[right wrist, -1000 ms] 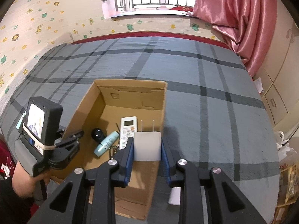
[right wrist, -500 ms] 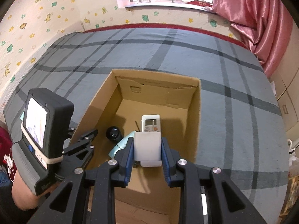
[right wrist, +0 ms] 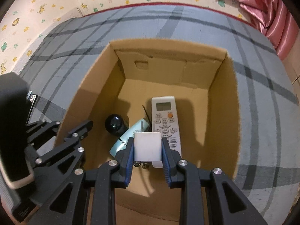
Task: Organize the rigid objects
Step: 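Lower the small charger into the box and open the right gripper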
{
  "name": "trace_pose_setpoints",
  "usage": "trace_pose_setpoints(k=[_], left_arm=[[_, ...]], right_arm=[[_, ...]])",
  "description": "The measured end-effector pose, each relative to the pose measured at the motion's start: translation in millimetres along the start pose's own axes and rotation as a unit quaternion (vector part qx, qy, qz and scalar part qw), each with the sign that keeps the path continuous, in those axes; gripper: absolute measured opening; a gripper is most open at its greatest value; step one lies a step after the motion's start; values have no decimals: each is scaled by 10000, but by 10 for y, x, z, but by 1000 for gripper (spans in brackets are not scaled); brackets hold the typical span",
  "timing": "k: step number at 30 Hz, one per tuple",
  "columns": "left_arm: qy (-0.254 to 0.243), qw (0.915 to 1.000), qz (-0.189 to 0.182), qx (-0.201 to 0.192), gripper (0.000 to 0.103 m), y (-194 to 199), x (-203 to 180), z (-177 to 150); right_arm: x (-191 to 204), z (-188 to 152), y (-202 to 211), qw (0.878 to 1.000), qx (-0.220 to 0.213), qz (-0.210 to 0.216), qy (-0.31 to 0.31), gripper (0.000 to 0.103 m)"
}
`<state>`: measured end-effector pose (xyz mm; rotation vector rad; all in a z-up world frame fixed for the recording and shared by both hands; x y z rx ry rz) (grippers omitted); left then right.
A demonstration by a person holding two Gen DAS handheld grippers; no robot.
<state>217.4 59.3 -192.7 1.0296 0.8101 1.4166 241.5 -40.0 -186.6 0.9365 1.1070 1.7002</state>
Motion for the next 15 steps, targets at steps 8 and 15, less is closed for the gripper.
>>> trace_pose_setpoints(k=[8,15], left_arm=[[-11,10000,7,-15,16,7,-12,-5],[-23,10000,17,-20,16,18,-25,-4]], right_arm=[[-12,25,-243,9995,300,37,-107,29],[-29,55,-318,9987,472,76,-154,29]])
Point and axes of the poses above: each gripper's, at about its wrist camera, not at the fingertips, and y roughly against the way its jaws point, x to its left, z to its top, the point moved 5 cm from there along -y, roughly the way its jaws point, and after that the axes turned 5 degrees about x, right-handed, at the moved point
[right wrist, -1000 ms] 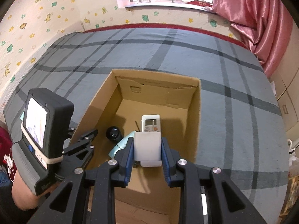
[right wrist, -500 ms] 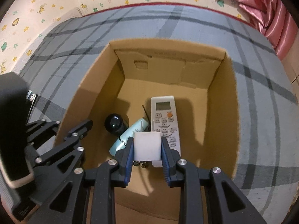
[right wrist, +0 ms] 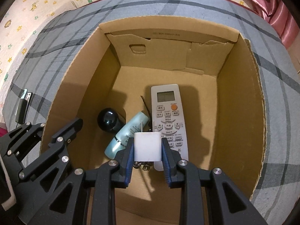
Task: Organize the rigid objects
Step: 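Lower the small charger into the box and open the right gripper, then raise the open right gripper away from the box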
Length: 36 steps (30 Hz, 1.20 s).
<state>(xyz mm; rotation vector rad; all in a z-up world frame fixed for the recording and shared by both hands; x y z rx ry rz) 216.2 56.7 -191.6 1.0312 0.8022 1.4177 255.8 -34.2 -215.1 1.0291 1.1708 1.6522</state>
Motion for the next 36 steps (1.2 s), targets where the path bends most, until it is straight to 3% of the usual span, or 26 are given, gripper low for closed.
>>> trace_pose_setpoints(k=[22,27,32,36], left_arm=[[6,10000,6,2,16,-1,17,12],[10,10000,-1,7,16,3,26,17],[-1,10000,24,9,16,5,26,15],[-1,10000,26,12,16,7,29,17]], right_arm=[[-23,-33,132,9996,-272,-72,-5,33],[-35,-36,331,9984,-540,-135,-39,52],[-76,-10,543,9968,-770,-222,-44,59],[-115,14,704,9951,-950,-272,-64,78]])
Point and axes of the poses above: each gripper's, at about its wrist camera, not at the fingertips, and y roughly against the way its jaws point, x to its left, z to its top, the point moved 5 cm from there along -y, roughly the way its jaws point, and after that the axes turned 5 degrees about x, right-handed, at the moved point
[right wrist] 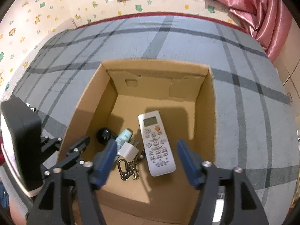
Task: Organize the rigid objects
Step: 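Raise the open right gripper away from the box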
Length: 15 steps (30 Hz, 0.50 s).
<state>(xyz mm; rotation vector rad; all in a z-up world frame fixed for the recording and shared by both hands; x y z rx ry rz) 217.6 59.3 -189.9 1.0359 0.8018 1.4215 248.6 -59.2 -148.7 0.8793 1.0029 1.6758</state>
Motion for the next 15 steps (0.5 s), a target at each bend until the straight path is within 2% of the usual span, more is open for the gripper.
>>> trace_pose_setpoints(k=[6,15], left_arm=[[-9,10000,11,2,16,3,-2,-3],[0,10000,-2,-1,16,4,-1,-2]], right_arm=[[-128,35,220,9996,-236,-116,-73,101],[-472,-9,480,9985,-414,-285,-199,103]])
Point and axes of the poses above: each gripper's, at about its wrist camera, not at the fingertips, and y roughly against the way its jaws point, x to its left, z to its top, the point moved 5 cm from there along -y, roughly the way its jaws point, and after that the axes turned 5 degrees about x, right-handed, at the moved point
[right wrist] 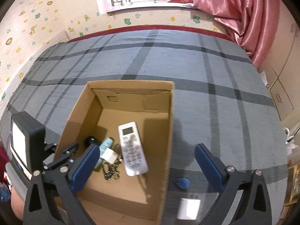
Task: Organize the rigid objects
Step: 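Raise the open right gripper away from the box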
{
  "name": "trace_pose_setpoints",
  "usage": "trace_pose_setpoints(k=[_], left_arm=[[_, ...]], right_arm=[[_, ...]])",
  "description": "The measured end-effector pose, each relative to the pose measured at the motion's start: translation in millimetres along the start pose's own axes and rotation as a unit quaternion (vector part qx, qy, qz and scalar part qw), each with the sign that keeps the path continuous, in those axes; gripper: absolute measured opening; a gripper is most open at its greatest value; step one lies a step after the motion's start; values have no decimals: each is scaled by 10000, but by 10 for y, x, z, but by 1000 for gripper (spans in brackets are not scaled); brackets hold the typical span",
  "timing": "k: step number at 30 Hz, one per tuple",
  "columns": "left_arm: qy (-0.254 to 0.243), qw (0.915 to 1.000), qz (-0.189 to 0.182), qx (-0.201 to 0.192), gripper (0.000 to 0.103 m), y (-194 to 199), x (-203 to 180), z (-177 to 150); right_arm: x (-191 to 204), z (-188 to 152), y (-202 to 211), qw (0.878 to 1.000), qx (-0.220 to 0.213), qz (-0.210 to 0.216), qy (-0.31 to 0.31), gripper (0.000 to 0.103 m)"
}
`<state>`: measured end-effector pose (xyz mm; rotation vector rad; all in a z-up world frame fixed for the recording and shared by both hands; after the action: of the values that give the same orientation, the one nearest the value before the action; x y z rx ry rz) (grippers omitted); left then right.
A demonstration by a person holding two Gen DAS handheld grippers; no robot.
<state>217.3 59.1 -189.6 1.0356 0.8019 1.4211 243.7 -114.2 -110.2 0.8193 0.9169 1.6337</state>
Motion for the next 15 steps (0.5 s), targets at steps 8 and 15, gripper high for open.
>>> trace_pose_setpoints(k=[8,15], left_arm=[[2,10000,5,4,16,-9,-1,2],[-4,10000,14,5,16,-8,-2,4]], right_arm=[[-432,-132,142,9995,-43,-189,-234,103],[-744,-376,178,9985,-17,-406,-356,103]])
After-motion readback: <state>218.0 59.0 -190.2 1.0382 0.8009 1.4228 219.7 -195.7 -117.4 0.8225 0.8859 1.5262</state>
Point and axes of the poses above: each gripper's, at about its wrist camera, not at the fingertips, and y roughly against the way its jaws point, x to its left, z to its top, the point moved 5 cm from there along -y, roughly the way its jaws point, and after that the axes turned 5 degrees about x, right-handed, at the moved point
